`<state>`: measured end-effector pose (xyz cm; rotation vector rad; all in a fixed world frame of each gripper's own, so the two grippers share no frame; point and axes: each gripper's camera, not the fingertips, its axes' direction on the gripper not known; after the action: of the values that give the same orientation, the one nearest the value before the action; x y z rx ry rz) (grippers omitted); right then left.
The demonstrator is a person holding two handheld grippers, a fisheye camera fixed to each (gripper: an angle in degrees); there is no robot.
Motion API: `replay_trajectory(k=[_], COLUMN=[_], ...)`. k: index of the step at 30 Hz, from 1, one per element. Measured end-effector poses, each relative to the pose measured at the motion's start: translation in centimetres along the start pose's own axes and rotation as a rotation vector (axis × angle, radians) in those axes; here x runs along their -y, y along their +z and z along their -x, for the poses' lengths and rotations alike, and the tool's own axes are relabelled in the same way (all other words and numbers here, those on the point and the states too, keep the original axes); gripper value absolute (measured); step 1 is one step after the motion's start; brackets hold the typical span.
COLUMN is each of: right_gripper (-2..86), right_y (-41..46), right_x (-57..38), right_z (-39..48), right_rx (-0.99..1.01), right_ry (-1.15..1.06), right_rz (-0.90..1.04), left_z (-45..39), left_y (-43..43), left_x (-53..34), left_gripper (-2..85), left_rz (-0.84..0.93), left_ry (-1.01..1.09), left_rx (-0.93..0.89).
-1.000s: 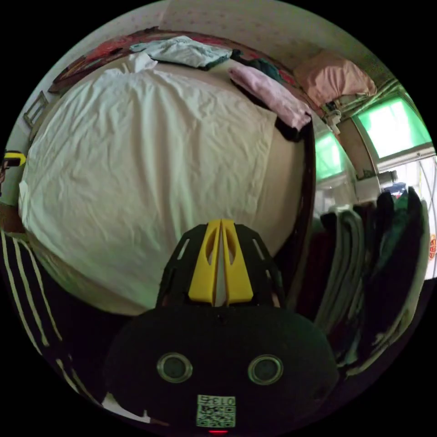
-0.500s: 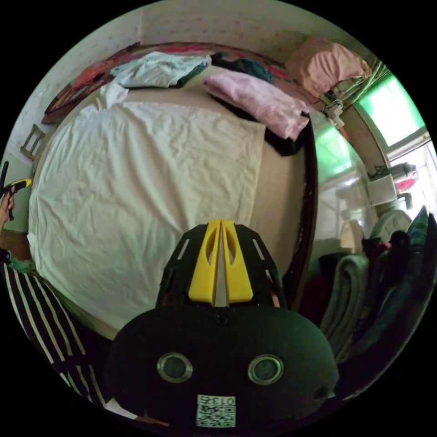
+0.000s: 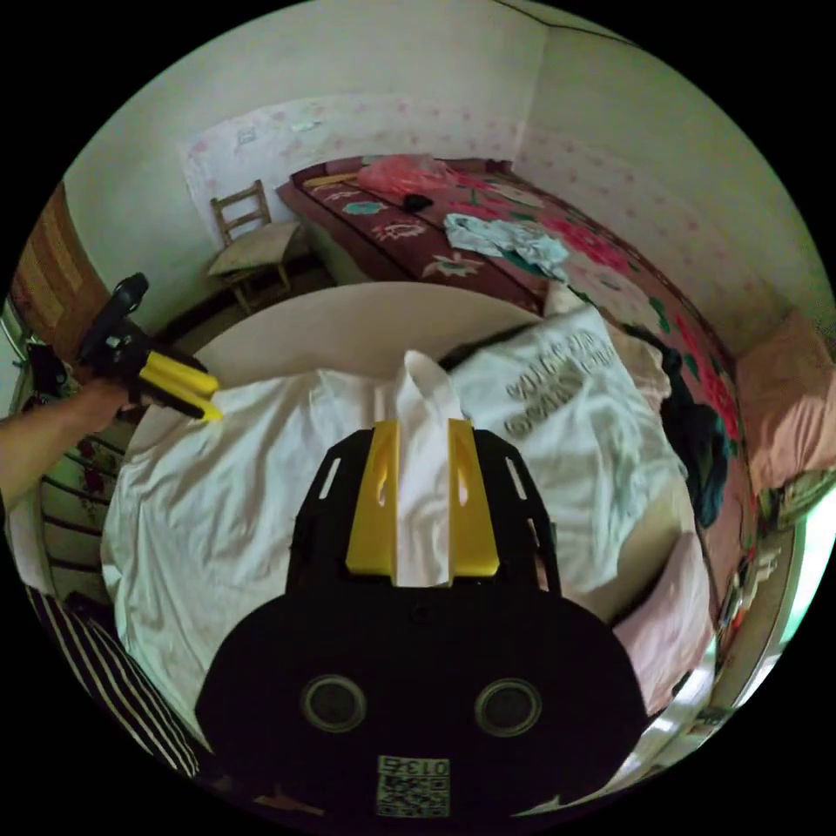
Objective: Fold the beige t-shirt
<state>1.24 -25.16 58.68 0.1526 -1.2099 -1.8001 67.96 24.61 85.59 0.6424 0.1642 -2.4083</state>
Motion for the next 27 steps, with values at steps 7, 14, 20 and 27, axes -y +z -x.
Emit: replay_trajectory(k=[7,14,20,27], right_gripper=[3.0,0.7,2.2,6.6], right_y=[6.6,-0.7,-5.5,-7.3], right_x=[9.0,5.6,-5.9,-13.3], right_z=[0.4,-3.4,-4.4,-6.8], right_rx=[-0.106,-0.131,-0.127,-0.072], right_ry=[-0.143,-0.026,0.053,0.316], right_rz=[0.209,0.003,-0.07,0.139], left_z=[0.3,-3.7,-10.4,-11.6], left_y=[-0.9,-4.3,-2.9,-1.8], left_x=[-1.7,-5.0,-9.5,-12.0], left_gripper=[4.9,0.7,2.0,7.8], left_rz=[-0.041,-0.19,-0.123,-0.042], left_ry=[-0.046,0.113,0.405,0.408], left_rx=[-0.003,0.117,0.252,0.265])
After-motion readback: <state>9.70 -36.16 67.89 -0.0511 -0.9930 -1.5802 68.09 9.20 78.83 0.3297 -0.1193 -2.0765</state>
